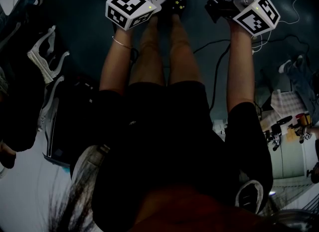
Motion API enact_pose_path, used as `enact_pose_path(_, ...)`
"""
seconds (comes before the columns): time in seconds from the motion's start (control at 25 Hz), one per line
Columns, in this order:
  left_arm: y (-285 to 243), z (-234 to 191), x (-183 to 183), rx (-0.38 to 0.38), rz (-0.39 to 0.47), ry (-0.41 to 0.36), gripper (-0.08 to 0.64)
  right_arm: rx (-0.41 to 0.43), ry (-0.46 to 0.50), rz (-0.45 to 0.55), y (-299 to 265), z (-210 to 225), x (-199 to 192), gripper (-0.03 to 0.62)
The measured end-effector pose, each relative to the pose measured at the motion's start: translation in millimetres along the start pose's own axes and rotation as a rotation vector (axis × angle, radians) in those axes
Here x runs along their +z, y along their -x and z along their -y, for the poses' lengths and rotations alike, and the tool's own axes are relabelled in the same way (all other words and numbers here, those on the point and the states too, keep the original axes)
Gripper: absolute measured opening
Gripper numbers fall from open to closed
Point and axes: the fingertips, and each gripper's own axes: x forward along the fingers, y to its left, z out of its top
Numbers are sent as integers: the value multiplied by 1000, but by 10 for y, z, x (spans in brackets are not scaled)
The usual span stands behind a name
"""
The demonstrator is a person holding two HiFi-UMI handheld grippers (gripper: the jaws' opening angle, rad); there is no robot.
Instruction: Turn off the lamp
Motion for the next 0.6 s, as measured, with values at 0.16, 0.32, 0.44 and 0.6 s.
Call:
enact_pose_path(0.16, 28, -8, -22, 9, -3, 13, 18, -28, 2, 90, 69, 37, 121, 135)
enact_pose_path(0.32, 95, -70, 2, 39, 5, 11, 18, -31, 21, 110, 95, 41, 152, 149)
enact_pose_path(0.44, 108, -86, 9, 37, 13, 8, 18, -24, 29, 84, 86, 42, 89, 167)
enact_pose_path(0.6, 107, -87, 39, 50, 5, 0, 18, -27, 50, 41, 78, 41, -50, 196)
